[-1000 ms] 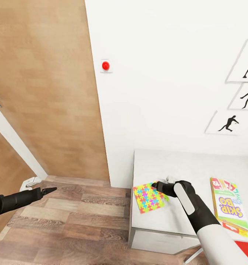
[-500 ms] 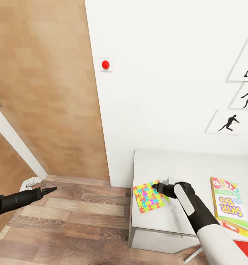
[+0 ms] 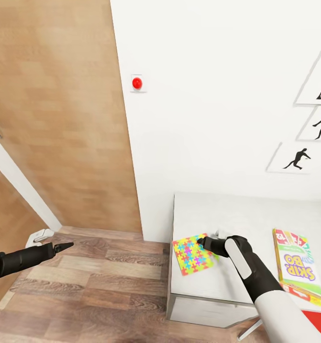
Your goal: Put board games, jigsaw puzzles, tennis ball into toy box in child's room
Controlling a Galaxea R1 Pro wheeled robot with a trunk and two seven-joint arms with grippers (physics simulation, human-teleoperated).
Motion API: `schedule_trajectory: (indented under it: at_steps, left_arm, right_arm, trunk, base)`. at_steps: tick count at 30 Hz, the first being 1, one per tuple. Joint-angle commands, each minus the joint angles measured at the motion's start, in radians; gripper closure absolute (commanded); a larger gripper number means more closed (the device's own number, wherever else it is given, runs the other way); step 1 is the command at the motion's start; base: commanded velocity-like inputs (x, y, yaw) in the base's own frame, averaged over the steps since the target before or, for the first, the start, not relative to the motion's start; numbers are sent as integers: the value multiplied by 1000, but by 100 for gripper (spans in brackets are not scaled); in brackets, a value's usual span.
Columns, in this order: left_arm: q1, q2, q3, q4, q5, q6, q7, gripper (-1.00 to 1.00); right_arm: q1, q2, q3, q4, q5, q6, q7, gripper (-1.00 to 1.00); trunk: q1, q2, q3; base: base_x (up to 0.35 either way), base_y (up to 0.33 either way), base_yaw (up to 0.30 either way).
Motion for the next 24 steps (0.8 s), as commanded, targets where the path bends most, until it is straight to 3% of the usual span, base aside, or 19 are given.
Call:
schedule_trajectory:
  at_steps: [1,24]
  left_arm:
    - [-1,0,1,0,-3,5,-6,-100]
    - [-1,0,1,0,-3,5,-6,-100]
  right_arm:
    - [-1,-1,4,-1,-11,2,-10,-100]
    - [-1,-1,3,0,-11,1,-10,-100]
  trunk:
    - [1,-2,-2]
    - [1,-2,-2]
  base:
    - [0,124,0]
    - [0,92,0]
